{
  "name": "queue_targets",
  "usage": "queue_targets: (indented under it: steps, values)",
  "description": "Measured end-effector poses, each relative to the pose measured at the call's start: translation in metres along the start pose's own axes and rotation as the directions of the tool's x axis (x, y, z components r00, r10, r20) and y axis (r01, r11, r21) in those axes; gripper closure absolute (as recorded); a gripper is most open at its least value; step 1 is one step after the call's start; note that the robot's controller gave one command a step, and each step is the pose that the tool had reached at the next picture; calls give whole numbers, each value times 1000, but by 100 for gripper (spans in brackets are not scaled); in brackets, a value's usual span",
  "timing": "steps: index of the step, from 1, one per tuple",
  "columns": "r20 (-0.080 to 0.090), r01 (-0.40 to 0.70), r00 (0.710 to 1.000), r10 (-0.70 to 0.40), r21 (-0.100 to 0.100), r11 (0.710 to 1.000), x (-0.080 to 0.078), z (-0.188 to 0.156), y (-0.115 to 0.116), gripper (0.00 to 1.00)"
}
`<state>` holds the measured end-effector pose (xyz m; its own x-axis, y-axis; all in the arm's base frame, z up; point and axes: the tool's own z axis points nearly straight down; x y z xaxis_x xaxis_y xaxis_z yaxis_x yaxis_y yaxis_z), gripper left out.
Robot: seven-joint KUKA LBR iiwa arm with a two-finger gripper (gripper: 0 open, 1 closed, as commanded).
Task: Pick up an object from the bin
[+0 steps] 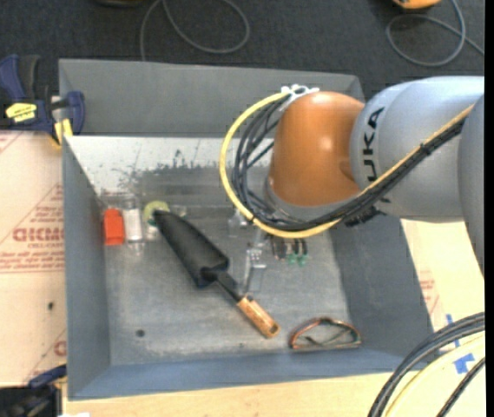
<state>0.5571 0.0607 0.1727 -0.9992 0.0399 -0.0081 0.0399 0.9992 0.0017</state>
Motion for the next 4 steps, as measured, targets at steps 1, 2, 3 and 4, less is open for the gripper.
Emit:
queue_targets:
  steps: [1,2,3,4]
  values:
    - [-5,0,1000,0,0,1000,4,47,17,0]
    - [-5,-93,996,93,0,996,16,64,17,0]
    - [-2,-187,982,187,-1,982,18,82,10,0]
    - [2,-329,944,329,-2,944,17,88,16,100]
